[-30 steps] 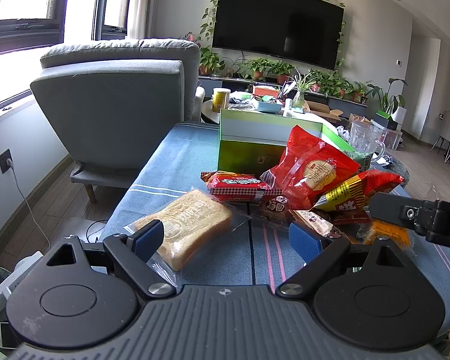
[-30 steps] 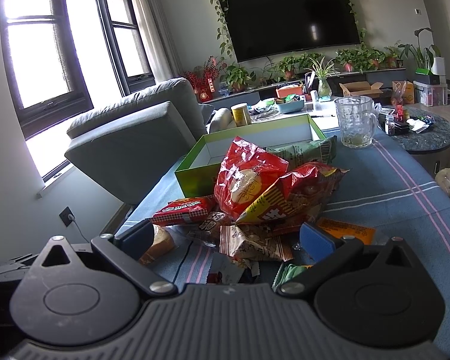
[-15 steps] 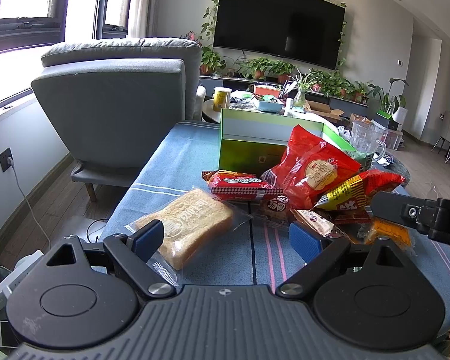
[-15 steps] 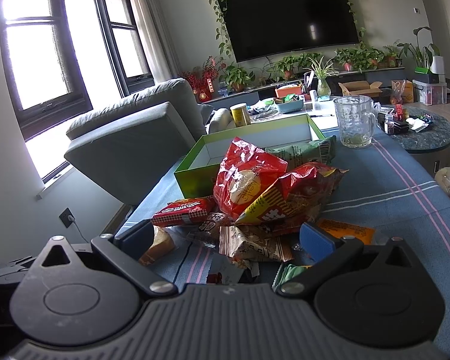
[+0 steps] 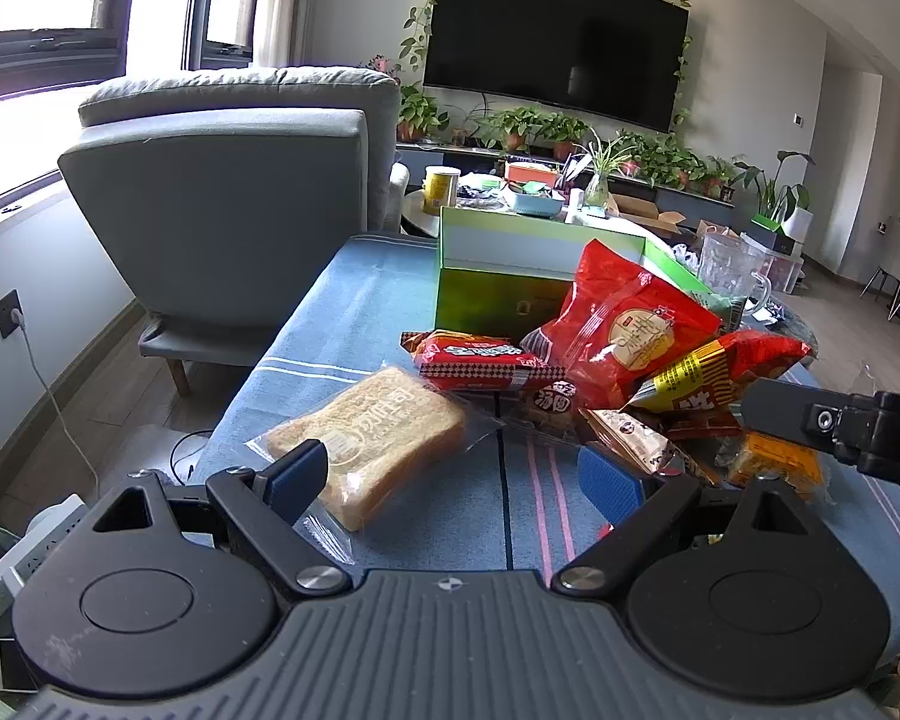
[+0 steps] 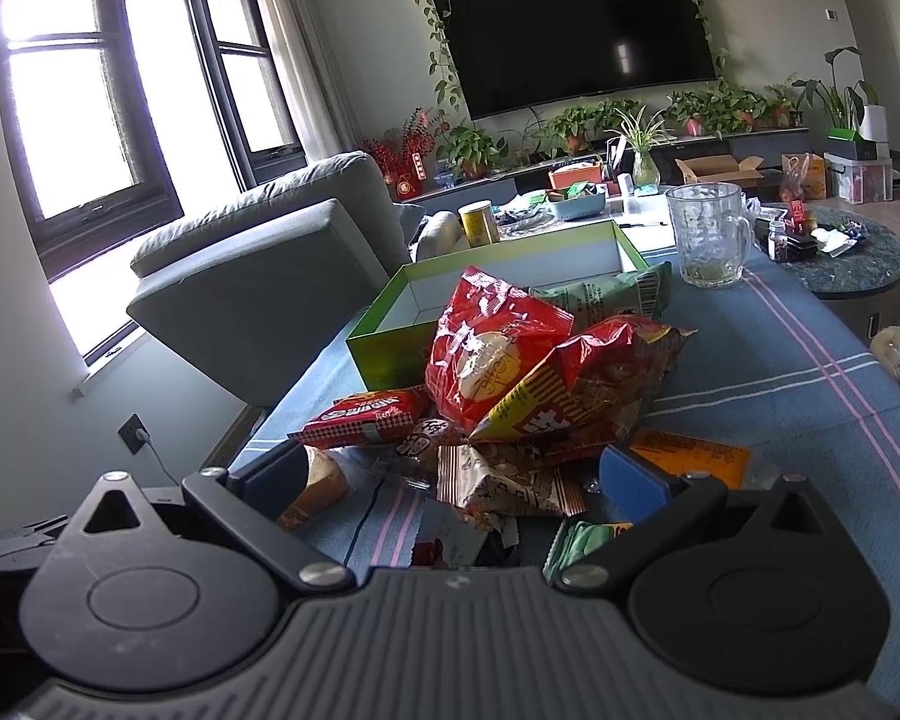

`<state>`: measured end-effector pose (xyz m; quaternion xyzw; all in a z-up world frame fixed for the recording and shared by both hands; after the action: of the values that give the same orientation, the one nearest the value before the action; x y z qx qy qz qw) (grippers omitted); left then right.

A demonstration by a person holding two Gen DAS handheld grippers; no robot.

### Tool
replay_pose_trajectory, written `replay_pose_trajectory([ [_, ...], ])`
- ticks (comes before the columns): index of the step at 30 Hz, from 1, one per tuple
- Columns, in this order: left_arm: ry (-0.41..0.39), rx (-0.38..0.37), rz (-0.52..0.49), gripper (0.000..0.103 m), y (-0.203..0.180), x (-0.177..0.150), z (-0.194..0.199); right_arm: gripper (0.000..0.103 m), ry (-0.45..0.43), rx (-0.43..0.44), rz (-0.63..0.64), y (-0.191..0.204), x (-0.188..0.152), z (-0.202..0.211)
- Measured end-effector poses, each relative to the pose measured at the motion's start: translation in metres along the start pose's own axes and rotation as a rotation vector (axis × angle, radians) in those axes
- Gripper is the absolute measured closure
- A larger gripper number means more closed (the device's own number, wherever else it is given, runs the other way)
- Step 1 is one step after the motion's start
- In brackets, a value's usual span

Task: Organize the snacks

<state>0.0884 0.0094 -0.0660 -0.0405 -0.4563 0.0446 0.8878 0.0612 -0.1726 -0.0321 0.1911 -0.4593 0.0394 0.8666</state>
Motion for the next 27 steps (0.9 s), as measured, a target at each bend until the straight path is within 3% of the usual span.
replay_pose_trajectory([
  [12, -0.024, 0.027, 0.035, 0.013, 0.020, 0.012, -0.005, 0.022, 0.002, 0.000, -0.002, -0.001, -0.001, -0.001],
  [17, -0.038, 0.101, 0.071, 0.014, 0.052, 0.025, -0.026, 0.022, 0.011, 0.002, -0.004, -0.002, -0.003, -0.004],
  [22, 0.053, 0.052, 0.093, 0.021, 0.066, 0.013, -0.053, 0.022, 0.026, 0.001, -0.005, -0.003, -0.006, -0.010],
  [27, 0.131, 0.059, 0.082, 0.033, 0.066, -0.011, -0.066, 0.022, 0.048, 0.004, -0.001, 0.000, -0.009, -0.017],
])
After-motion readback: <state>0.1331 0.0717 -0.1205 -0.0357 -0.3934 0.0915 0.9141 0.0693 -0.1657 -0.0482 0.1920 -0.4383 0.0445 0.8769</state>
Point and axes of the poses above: each gripper's, at about its wrist camera, not at the fingertips, and z roughly against the way its jaws point, y to its left, x to its top, the point moved 10 cm from there along -z, roughly the way its jaws point, and after that the axes turned 5 degrees about y, right-handed, at the moved point
